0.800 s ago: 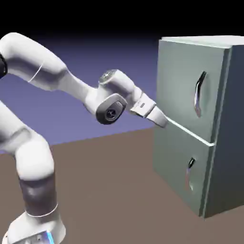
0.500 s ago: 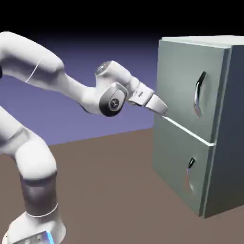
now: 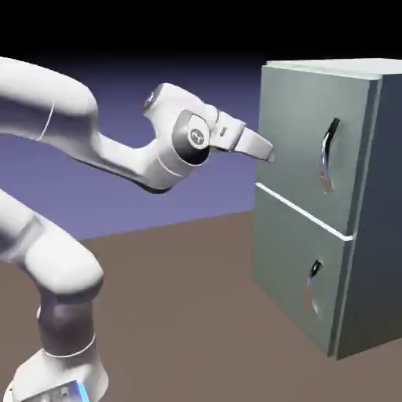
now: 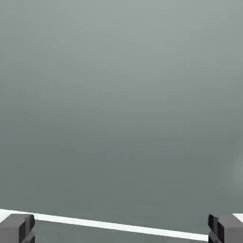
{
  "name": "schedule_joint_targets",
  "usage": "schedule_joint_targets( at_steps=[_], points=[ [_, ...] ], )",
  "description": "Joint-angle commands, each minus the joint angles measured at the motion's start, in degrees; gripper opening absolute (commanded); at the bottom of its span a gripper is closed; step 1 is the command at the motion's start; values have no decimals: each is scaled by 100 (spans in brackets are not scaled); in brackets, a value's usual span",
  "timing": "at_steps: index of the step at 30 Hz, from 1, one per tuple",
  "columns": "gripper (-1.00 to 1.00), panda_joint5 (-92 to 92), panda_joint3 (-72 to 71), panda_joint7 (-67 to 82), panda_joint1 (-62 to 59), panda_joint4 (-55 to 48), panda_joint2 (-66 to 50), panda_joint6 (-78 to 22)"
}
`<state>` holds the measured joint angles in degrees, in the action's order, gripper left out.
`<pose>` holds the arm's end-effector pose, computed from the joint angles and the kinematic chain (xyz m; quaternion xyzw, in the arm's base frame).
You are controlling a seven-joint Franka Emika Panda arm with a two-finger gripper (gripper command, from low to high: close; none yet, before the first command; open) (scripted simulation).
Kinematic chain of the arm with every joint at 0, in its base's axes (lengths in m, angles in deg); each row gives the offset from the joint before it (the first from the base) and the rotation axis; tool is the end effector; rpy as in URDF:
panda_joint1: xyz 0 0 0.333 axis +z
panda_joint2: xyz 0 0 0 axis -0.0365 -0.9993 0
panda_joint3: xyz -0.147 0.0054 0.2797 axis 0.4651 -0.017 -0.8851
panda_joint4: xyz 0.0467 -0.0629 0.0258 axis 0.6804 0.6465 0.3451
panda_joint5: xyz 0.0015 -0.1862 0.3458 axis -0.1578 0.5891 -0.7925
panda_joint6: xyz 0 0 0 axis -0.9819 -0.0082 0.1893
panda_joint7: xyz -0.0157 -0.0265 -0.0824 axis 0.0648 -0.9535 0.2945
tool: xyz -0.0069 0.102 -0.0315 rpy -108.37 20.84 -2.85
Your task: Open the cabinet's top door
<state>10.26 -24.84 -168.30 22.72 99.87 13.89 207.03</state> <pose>0.3723 0.0245 0.5523 -0.8110 0.2751 -0.4845 0.1782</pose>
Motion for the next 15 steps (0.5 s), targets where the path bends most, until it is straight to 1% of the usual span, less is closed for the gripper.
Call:
schedule_joint_targets(
  at_steps=[1,15],
  points=[
    [0,250,91,-184,79,-37,36,-13],
    [0,3738,1371,-2754,1187,-554,534,-199]
  ],
)
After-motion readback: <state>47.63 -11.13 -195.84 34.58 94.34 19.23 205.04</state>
